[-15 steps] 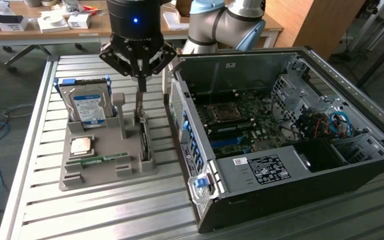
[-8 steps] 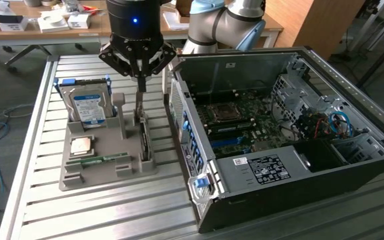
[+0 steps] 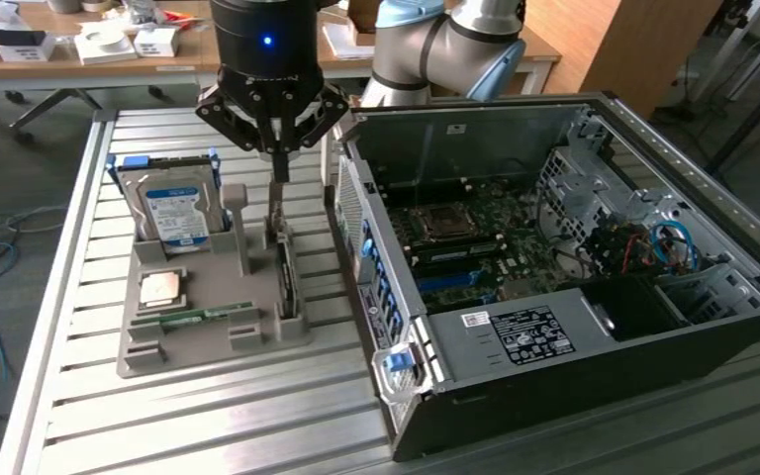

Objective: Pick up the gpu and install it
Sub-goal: 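Pick up the gpu and move the gpu toward the slot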

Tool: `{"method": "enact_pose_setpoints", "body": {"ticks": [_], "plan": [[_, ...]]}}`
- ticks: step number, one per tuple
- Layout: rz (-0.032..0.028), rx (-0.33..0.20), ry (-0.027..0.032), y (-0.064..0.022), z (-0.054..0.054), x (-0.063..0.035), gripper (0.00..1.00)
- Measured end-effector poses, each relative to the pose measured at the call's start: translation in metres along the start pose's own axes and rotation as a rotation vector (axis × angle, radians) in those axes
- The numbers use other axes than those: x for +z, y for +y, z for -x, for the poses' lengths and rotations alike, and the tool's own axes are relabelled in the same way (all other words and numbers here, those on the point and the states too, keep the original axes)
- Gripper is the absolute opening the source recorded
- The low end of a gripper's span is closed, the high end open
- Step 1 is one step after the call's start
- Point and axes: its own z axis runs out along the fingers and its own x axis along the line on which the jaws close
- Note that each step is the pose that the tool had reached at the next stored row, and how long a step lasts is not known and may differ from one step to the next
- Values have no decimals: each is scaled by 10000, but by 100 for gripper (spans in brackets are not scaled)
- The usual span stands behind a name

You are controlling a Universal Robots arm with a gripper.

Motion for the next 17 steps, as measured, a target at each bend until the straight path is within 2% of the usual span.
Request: {"method": "enact_pose_setpoints", "body": {"ticks": [1, 2, 4, 5, 7, 8, 9, 14, 17], "plan": [[0, 0, 0, 0, 0, 0, 17], [0, 0, 0, 0, 0, 0, 17], [0, 0, 0, 0, 0, 0, 29], [0, 0, 0, 0, 0, 0, 29], [0, 0, 0, 0, 0, 0, 41], [0, 0, -1, 0, 0, 0, 41], [0, 0, -1, 0, 0, 0, 47], [-1, 0, 0, 0, 0, 1, 47], [18, 2, 0, -1, -2, 24, 47]]}}
